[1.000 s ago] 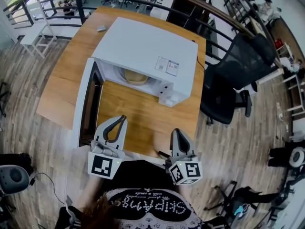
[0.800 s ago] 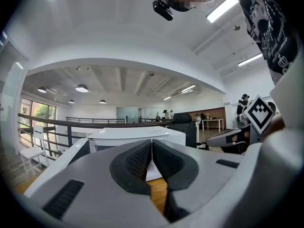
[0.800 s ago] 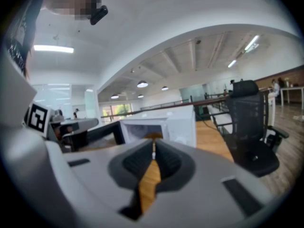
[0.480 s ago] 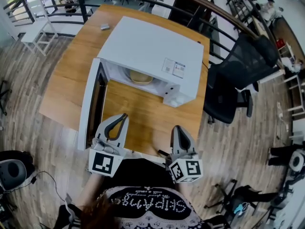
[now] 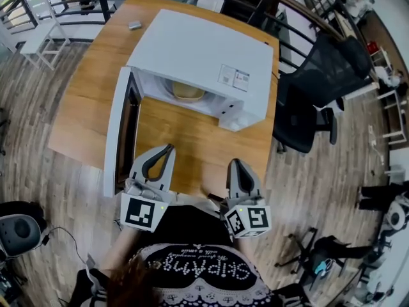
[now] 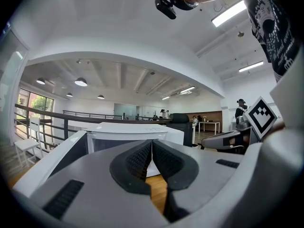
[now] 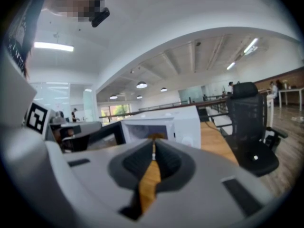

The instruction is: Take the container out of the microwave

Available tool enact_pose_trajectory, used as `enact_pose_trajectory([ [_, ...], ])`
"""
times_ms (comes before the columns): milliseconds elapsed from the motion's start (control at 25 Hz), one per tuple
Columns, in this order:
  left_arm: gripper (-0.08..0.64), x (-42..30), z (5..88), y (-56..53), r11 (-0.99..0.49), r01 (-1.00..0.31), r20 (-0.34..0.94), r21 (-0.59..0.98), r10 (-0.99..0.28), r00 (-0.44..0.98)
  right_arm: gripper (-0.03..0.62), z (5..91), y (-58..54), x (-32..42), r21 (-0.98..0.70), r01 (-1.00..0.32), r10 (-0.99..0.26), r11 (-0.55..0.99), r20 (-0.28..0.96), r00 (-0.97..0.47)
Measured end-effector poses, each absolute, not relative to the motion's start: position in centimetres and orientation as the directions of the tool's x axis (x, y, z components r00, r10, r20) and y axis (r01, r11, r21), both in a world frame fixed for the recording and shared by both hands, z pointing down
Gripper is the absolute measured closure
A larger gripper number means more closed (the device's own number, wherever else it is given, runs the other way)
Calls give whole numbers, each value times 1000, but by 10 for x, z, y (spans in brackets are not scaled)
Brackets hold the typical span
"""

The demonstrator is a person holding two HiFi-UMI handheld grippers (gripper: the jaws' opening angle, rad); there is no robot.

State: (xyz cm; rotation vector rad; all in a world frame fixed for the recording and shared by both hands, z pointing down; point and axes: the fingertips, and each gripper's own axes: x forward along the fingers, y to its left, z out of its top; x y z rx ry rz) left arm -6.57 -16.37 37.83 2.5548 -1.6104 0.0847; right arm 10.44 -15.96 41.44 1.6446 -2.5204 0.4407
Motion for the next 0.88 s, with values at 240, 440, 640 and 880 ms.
enact_pose_trajectory([
  [240,523,-66,376,-162,-436,-898,107,64,-891,440,555,410,-158,108,-172,-914,-888,366,228,-399],
  [440,523,-68,375,-161,-443,-895,94,51,-890,446,555,410,-151,110,-165,-921,-894,354,231,-385],
  [640,523,-70,375,-159,-455,-890,89,35,-886,456,555,413,-143,113,-164,-927,-897,338,241,-370],
  [880,523,-76,376,-153,-451,-892,97,37,-886,453,555,412,-138,112,-159,-930,-902,331,237,-362],
])
